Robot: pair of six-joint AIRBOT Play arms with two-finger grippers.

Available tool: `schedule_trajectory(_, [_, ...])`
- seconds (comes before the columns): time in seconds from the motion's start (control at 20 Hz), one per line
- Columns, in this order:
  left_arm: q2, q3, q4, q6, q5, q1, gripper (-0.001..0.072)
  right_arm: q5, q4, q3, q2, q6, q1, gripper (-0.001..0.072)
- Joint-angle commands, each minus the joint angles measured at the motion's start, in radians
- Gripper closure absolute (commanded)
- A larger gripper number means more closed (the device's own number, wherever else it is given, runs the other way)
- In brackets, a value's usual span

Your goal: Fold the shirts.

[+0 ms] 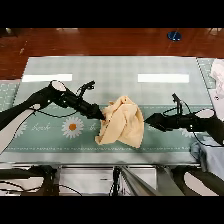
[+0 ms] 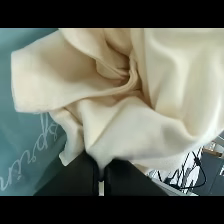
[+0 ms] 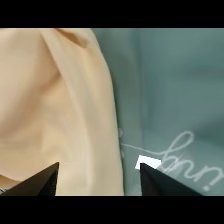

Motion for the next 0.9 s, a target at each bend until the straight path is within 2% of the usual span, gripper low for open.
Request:
schedule_trajectory(0.0, [0.001,0.001,0.0,0.002,-0.008,0.001,0.0683,-0.023,0.138,-0.008,-0.117,-0.04,0.027,0.0182])
schedule_trajectory(0.1, [0.001,0.001,0.0,0.003,-0.008,0.002,0.0683,-0.052,0.159,-0.008,-0.161,-0.064,0.125,0.0185])
schedule_trajectory(0.15, [0.001,0.001,0.0,0.003,-0.008,0.002,0.0683,-0.081,0.158,-0.008,-0.172,-0.064,0.177,0.0285])
schedule_trajectory(0.25, [0.003,0.011,0.0,0.014,-0.009,0.003,0.0684,-0.129,0.187,-0.006,-0.172,-0.064,0.245,0.0693])
schedule_trajectory(0.35, [0.032,0.043,0.0,0.013,-0.014,0.023,0.0687,-0.066,0.243,0.021,-0.136,-0.136,0.243,0.0688])
schedule_trajectory(0.5, [0.162,0.145,0.008,0.013,-0.045,0.122,0.0687,0.008,0.243,0.122,0.062,-0.132,0.179,0.0689])
schedule_trajectory(0.6, [0.277,0.24,0.022,0.008,-0.107,0.227,0.0686,-0.013,0.211,0.223,0.232,-0.063,0.105,0.0689])
schedule_trajectory(0.7, [0.407,0.33,0.047,-0.038,-0.119,0.339,0.0687,-0.037,0.113,0.358,0.389,0.06,0.02,0.0689])
schedule_trajectory(0.85, [0.605,0.439,0.066,-0.125,-0.116,0.485,0.0687,0.008,-0.049,0.555,0.534,0.219,-0.075,0.0689])
